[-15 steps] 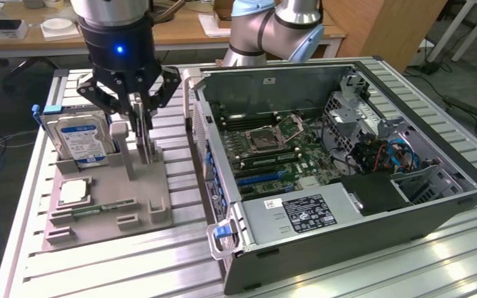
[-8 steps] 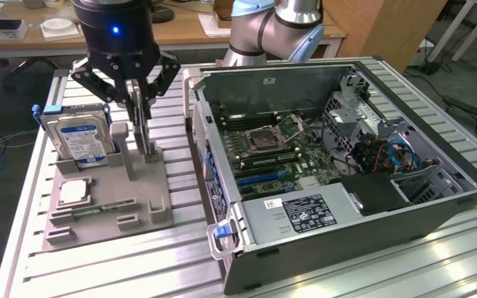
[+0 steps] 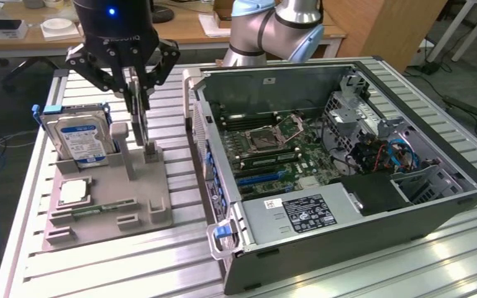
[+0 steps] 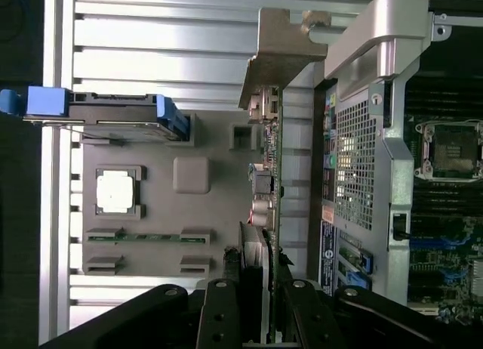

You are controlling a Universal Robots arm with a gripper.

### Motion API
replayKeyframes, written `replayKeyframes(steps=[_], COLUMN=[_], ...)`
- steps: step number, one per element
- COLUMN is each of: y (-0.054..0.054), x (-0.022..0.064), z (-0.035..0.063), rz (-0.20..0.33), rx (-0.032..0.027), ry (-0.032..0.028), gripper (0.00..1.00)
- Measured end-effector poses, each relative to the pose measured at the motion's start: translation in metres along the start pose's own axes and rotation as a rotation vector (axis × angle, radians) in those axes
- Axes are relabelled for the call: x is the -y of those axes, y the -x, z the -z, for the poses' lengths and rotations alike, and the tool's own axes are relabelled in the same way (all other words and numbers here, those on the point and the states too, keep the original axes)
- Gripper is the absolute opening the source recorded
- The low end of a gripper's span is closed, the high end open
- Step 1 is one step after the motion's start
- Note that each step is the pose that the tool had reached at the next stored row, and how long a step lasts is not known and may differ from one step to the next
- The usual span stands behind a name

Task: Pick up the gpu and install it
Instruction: 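Pick up the gpu and move the gpu toward the slot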

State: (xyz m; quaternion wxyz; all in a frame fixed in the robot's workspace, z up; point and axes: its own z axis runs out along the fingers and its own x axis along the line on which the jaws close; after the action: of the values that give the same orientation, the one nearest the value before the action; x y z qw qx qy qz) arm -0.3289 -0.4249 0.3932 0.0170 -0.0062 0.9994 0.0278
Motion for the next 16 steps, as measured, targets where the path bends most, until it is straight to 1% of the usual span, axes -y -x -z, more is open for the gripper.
replayKeyframes(steps=[1, 2, 5, 6, 9, 11, 16], y=[0.0, 0.0, 0.0, 0.0, 0.0, 0.002, 0.017], x=[0.0, 0.0, -0.0001, -0.0001, -0.0001, -0.0002, 0.0001], z=[0.0012, 0.0018, 0.0029, 0.0029, 0.003, 0.0027, 0.0021], rz=[0.0, 0.0, 0.001, 0.001, 0.001, 0.001, 0.001], rx=[0.0, 0.0001, -0.0002, -0.0001, -0.0003, -0.0003, -0.0002], ry=[-0.0009, -0.0037, -0.0177, -0.0196, -0.0198, -0.0197, -0.0198], gripper=[0.27, 0.27, 0.27, 0.27, 0.27, 0.27, 0.27])
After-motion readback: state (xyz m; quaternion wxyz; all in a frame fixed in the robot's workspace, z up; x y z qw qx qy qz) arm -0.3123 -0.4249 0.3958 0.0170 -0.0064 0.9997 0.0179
